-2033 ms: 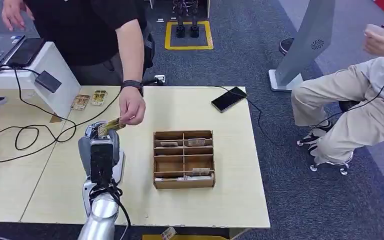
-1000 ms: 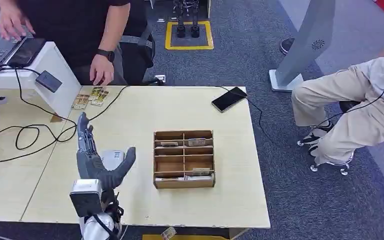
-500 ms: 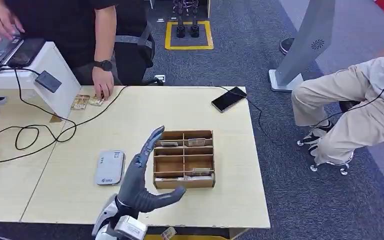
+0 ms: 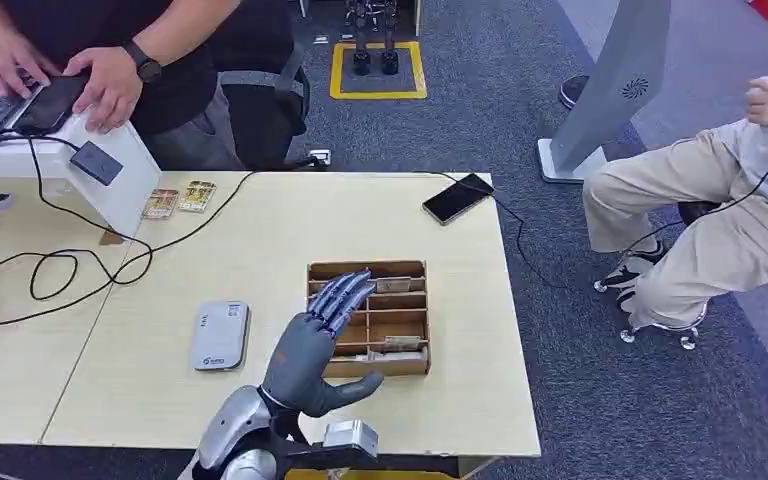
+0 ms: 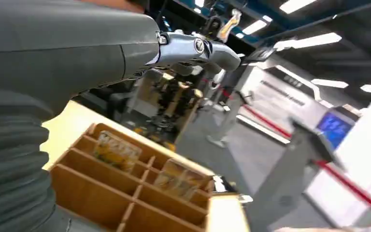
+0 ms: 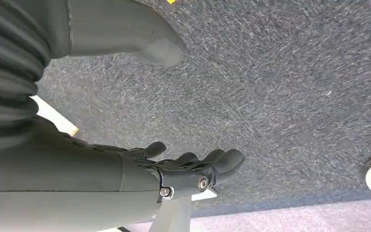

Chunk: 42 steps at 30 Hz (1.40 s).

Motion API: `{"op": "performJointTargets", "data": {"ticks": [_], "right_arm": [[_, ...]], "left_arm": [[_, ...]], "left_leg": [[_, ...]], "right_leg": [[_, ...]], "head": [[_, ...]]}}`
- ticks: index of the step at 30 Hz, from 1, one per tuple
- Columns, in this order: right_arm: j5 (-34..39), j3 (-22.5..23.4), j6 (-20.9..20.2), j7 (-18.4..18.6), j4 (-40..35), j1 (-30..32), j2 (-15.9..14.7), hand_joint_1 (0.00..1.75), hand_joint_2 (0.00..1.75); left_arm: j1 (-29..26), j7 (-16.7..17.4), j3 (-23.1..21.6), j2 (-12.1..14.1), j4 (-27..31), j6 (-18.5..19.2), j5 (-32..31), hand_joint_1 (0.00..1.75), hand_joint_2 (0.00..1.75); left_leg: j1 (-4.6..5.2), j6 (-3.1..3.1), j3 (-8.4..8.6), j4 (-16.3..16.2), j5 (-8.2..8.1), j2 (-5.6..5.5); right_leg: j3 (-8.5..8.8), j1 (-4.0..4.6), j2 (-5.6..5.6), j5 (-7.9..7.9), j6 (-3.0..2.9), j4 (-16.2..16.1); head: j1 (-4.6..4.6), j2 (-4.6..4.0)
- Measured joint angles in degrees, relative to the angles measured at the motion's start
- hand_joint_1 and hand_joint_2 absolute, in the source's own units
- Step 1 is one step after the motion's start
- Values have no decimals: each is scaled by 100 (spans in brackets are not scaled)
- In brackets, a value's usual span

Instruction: Pass the card to the sensor for recognition and then transmit it.

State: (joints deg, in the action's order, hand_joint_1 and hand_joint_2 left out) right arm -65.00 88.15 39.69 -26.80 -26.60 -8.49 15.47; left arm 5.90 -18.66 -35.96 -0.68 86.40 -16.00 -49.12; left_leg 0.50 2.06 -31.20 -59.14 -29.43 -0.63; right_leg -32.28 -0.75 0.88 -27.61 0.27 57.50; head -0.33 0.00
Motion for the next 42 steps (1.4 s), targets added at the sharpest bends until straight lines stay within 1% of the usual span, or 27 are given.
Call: {"op": "performJointTargets", "data": {"ticks": [2, 7, 13, 16, 21, 23, 27, 31, 34, 38, 42], "right_arm": [[-24, 0, -2, 44, -2, 0, 0, 0, 175], [4, 0, -2, 61, -2, 5, 0, 0, 175], [2, 0, -2, 111, -11, 17, 0, 0, 175], [-4, 2, -2, 96, -13, 17, 0, 0, 175], [-109, 0, -2, 138, -28, 18, 0, 0, 175], [-157, 0, -2, 138, -31, 18, 0, 0, 175], [-142, 0, -2, 177, -57, 19, 0, 0, 175], [-149, 2, 0, 256, -81, 22, 0, 0, 175], [-162, 0, 0, 284, -94, 26, 2, 0, 175], [-155, 0, -2, 284, -118, 32, 4, 0, 175], [-153, 2, -2, 299, -125, 41, 4, 0, 175]], "left_arm": [[53, 284, -24, 2, -203, -24, -385, 0, 175], [184, 707, -129, -24, -613, -11, -871, 0, 175], [260, 804, -194, -50, -898, 26, -956, 0, 175], [311, 918, -201, -52, -996, 44, -1081, 0, 175], [344, 992, -236, -94, -1077, 37, -1127, 0, 175], [345, 1099, -247, -105, -1106, -42, -1219, 0, 175], [351, 1475, -247, -190, -1110, -365, -1466, 0, 175], [355, 1722, -247, -245, -1110, -512, -1700, 0, 175], [354, 1770, -247, -254, -1112, -546, -1770, 0, 175], [353, 1883, -247, -271, -1140, -771, -2043, 0, 175], [353, 1912, -247, -295, -1173, -802, -2111, 0, 175]], "left_leg": [[0, 0, 0, 0, 0, 1], [0, 0, 0, 0, 0, 1], [0, 0, 0, 0, 0, 1], [0, 0, 0, 0, 0, 0], [0, 0, 0, 0, 0, 1], [0, 0, 0, 0, 0, 1], [0, 0, -1, 0, 0, -1], [0, 0, -1, 0, 0, 0], [0, 0, -1, 0, 0, 0], [0, 0, -1, 0, 0, -1], [0, 0, -1, 0, 0, 0]], "right_leg": [[0, 0, 0, 0, 0, 0], [0, 0, 0, 0, 0, 0], [0, 0, 1, 0, 0, 0], [-1, 0, 1, 0, 0, 0], [0, 0, 1, 0, 0, 0], [0, 0, 1, 0, 0, 0], [0, 0, -1, 0, 0, 0], [0, 0, 0, 0, 0, 0], [0, 0, -1, 0, 0, 0], [0, 0, -1, 0, 0, 0], [0, 0, -1, 0, 0, 0]], "head": [[-2, 0], [-2, 0], [-2, 0], [-2, 0], [-2, 0], [-2, 0], [-2, 0], [-2, 0], [0, 0], [-2, 0], [-2, 0]]}}
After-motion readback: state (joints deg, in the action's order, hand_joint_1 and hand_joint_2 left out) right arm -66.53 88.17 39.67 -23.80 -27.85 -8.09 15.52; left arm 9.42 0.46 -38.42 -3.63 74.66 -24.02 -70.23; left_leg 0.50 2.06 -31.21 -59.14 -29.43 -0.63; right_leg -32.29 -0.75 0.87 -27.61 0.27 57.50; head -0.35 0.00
